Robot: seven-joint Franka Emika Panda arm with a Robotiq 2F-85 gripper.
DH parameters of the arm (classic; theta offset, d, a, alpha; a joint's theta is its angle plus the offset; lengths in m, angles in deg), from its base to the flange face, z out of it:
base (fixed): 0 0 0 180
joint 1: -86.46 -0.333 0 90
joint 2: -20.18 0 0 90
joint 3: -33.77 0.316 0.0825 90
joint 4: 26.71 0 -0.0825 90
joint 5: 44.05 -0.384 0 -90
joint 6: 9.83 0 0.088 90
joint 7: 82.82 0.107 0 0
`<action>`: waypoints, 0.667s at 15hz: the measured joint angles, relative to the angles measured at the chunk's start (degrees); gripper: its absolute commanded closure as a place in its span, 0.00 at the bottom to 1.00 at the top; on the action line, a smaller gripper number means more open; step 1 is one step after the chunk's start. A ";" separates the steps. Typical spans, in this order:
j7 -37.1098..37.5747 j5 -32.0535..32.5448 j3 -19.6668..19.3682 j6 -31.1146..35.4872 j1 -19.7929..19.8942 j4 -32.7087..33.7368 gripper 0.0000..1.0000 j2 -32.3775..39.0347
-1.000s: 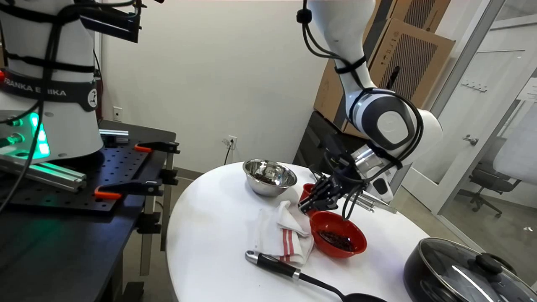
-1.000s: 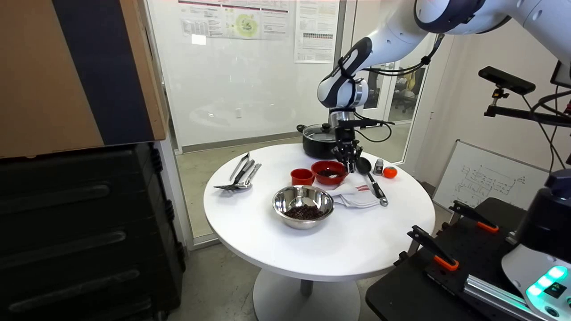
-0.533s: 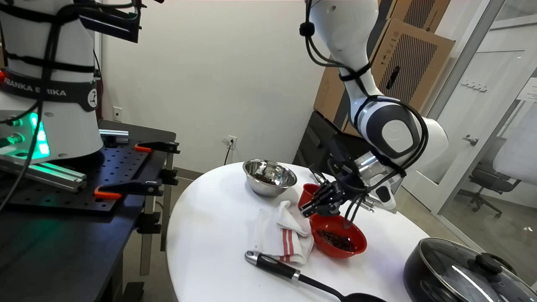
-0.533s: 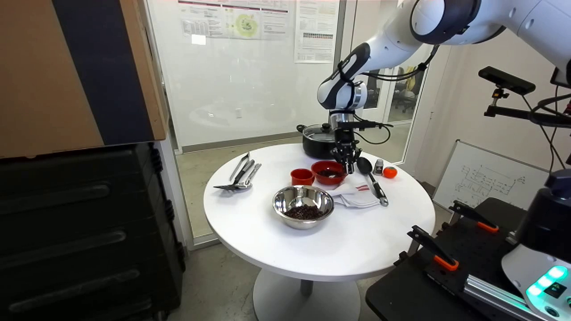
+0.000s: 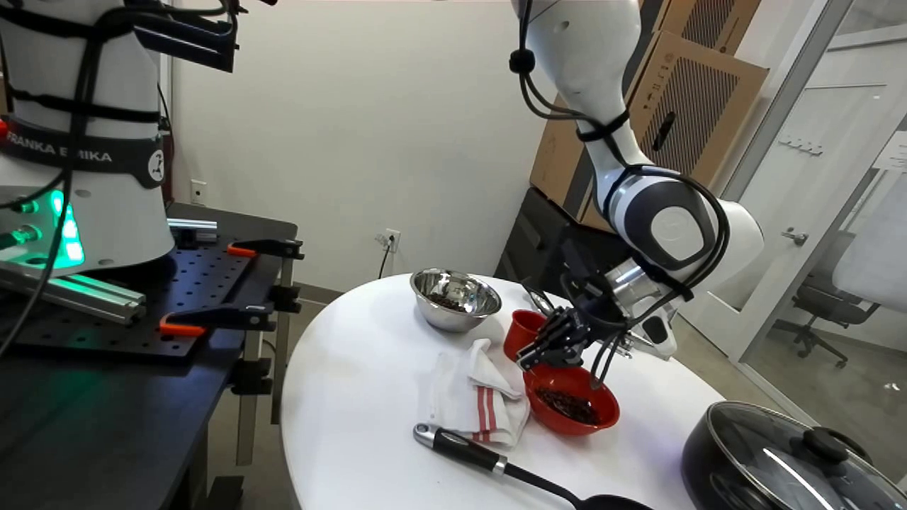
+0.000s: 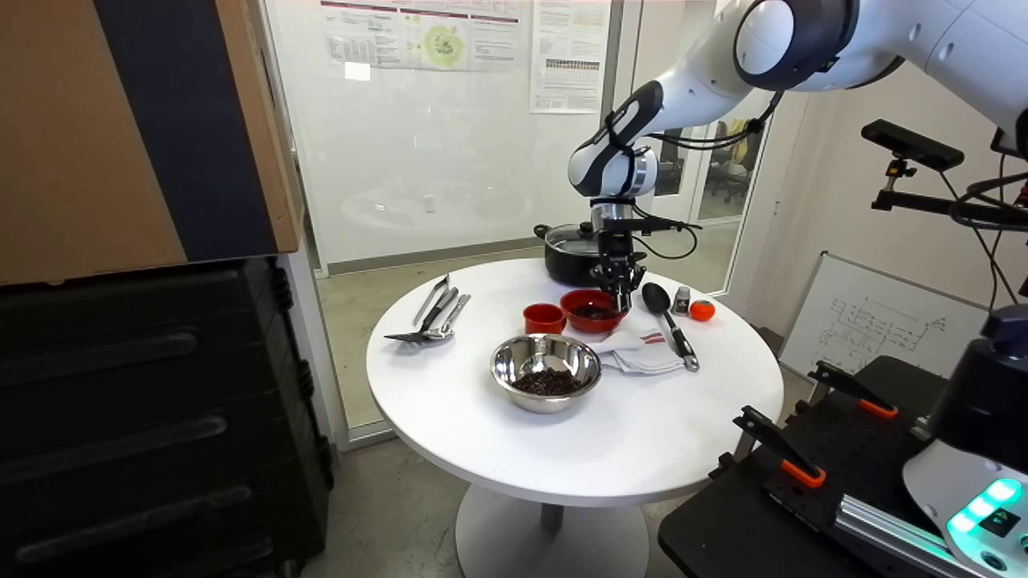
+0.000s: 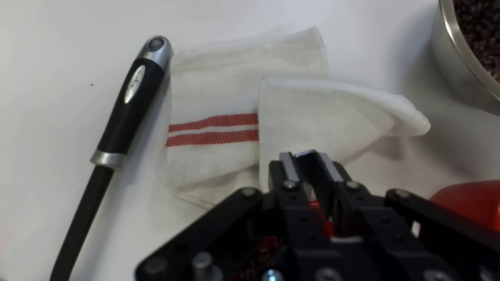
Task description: Use the silver spoon to stir the contents in the red bowl
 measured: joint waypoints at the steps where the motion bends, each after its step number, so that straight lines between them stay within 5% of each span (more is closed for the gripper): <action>1: 0.00 0.00 0.21 0.00 -0.05 0.34 0.96 0.14; 10: 0.09 0.00 1.63 0.00 -1.64 1.37 0.96 0.65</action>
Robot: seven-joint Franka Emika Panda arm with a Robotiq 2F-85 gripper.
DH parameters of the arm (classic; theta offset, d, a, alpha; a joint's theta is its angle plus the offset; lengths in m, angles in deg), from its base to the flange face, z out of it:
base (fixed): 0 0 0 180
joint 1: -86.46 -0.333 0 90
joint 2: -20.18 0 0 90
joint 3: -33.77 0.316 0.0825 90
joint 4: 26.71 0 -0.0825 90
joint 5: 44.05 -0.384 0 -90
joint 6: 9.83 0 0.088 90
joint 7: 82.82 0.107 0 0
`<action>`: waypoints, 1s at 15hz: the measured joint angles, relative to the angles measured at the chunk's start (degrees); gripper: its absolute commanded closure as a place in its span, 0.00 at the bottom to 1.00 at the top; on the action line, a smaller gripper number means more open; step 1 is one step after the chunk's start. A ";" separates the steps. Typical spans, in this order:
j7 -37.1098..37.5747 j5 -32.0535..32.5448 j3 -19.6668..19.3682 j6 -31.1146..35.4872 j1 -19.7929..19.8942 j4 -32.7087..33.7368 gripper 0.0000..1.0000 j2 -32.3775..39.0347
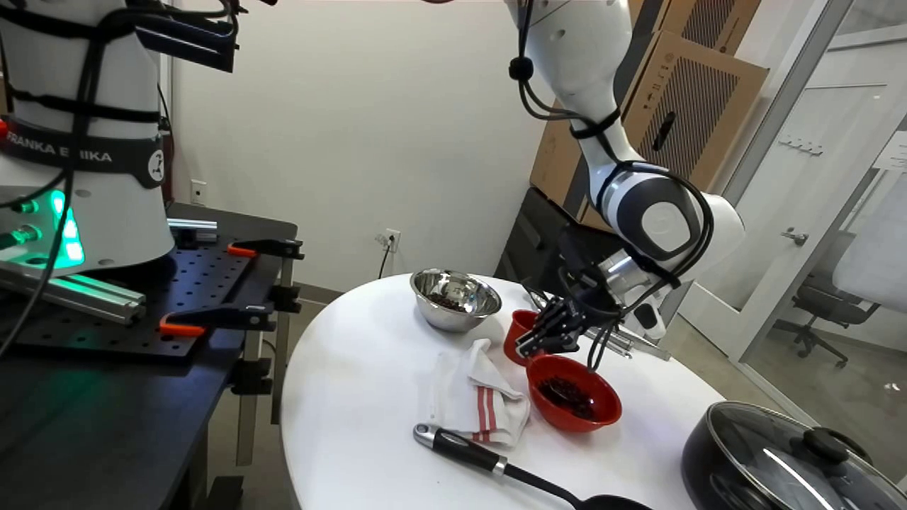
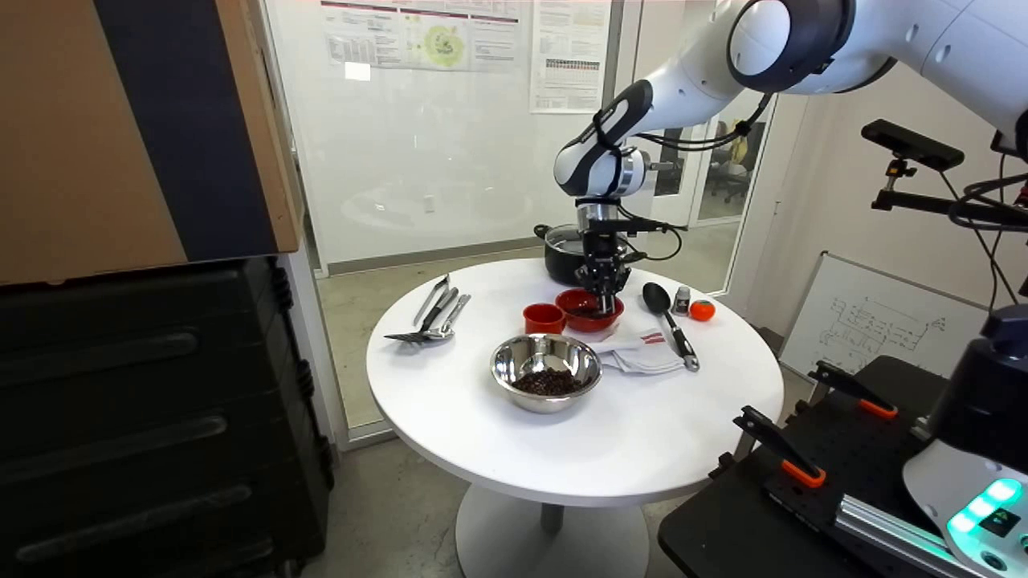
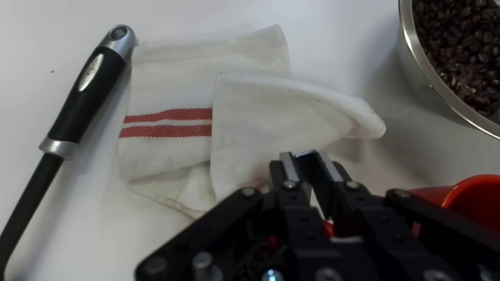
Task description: Use the silver spoon to stir the contents in the red bowl
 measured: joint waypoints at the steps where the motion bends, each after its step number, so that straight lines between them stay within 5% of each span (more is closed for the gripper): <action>1: 0.00 0.00 0.00 0.00 0.02 -0.02 0.96 0.00; 15: 2.23 0.00 -1.24 -2.22 1.63 -0.01 0.96 -0.41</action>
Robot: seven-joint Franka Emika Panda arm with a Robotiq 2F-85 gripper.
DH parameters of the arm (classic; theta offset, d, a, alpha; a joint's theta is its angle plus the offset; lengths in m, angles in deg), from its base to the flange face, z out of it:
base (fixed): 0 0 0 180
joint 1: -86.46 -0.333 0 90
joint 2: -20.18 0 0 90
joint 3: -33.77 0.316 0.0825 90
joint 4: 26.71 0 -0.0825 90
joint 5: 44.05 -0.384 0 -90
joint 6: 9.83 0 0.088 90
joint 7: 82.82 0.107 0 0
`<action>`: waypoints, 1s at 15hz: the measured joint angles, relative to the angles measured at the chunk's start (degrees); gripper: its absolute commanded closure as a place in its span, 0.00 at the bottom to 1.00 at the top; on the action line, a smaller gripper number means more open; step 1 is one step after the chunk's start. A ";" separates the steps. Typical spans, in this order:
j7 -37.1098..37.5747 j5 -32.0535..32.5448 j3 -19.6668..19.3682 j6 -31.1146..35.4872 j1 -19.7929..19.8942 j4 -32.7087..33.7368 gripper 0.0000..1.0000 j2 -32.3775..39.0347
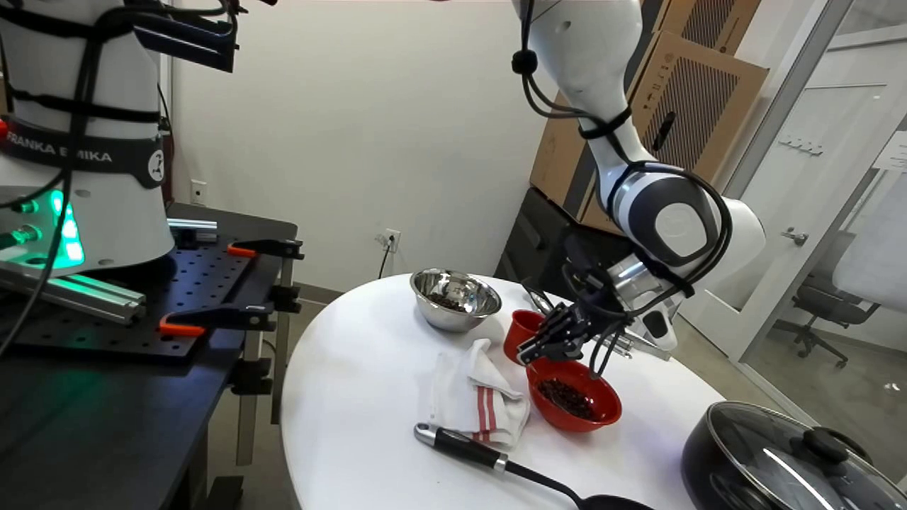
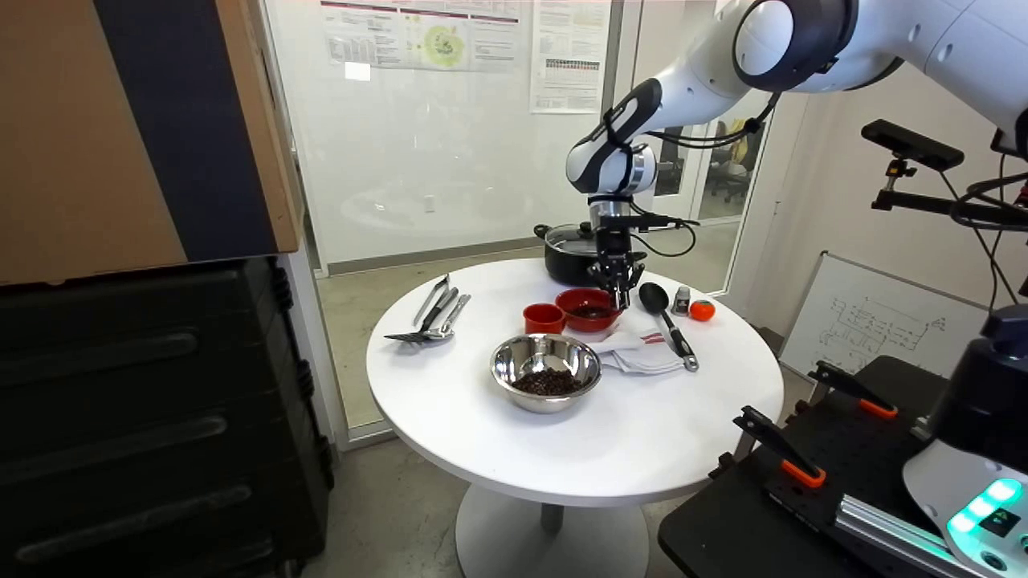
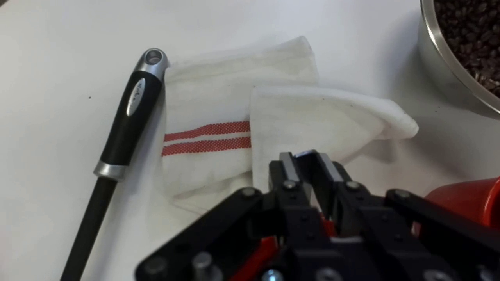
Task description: Use the silver spoon to stir the contents in the red bowl
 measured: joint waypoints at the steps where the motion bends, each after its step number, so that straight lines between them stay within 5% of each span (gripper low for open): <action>1: 0.43 0.00 -0.01 0.25 -0.08 0.00 0.96 -0.04; 15: 1.98 0.01 0.29 3.58 -2.80 -0.18 0.96 -0.06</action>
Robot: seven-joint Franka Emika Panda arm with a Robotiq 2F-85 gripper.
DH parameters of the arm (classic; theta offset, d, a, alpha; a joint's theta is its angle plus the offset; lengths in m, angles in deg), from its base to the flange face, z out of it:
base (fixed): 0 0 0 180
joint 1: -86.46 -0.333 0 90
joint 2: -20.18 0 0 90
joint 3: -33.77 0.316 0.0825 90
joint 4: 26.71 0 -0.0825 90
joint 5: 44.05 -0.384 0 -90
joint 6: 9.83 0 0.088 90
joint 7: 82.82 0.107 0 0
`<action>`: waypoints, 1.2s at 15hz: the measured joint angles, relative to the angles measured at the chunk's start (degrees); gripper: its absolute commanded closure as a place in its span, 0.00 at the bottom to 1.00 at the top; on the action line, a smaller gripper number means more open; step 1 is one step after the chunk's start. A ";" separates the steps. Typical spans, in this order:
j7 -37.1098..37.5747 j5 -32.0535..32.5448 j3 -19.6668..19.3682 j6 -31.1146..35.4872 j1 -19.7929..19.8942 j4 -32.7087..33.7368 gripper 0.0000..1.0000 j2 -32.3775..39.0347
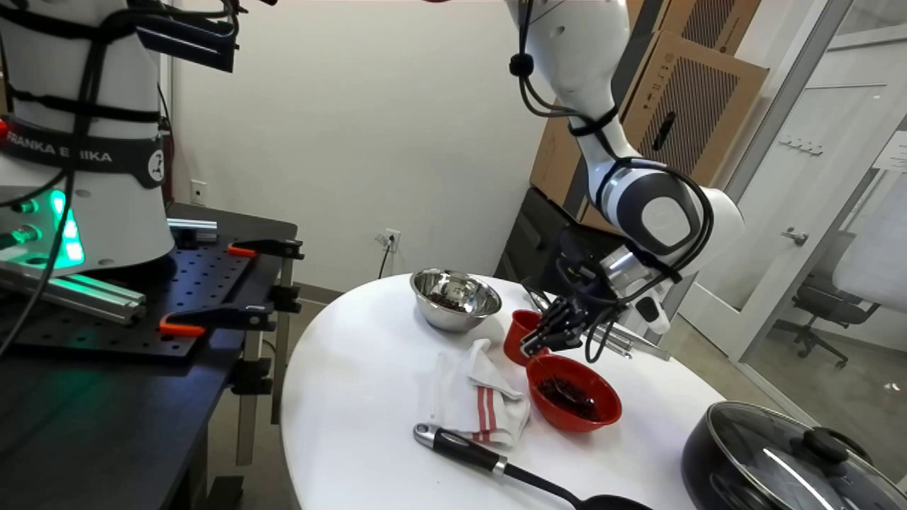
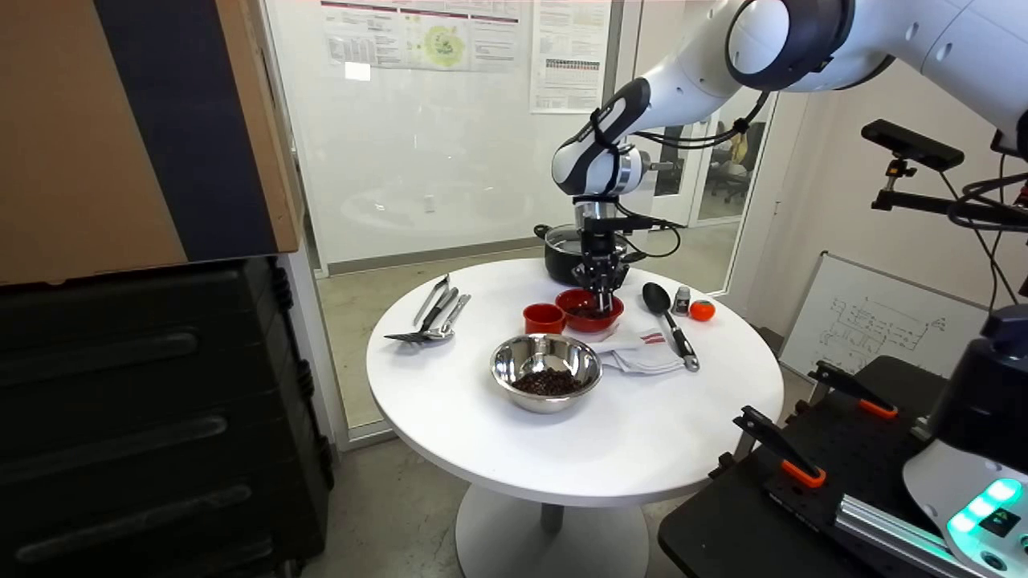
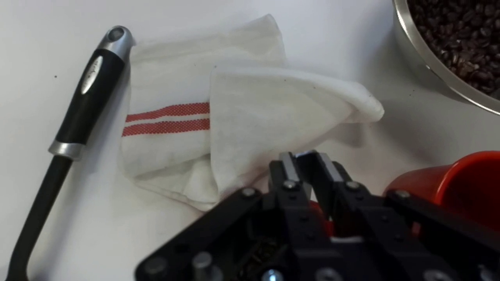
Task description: Use the silver spoon to stir the contents in the red bowl
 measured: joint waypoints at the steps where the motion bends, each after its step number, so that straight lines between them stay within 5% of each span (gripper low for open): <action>1: -0.08 0.00 0.06 -0.19 0.01 -0.01 0.96 0.00; 18: -0.37 0.00 -0.28 -5.75 1.40 0.06 0.96 -0.44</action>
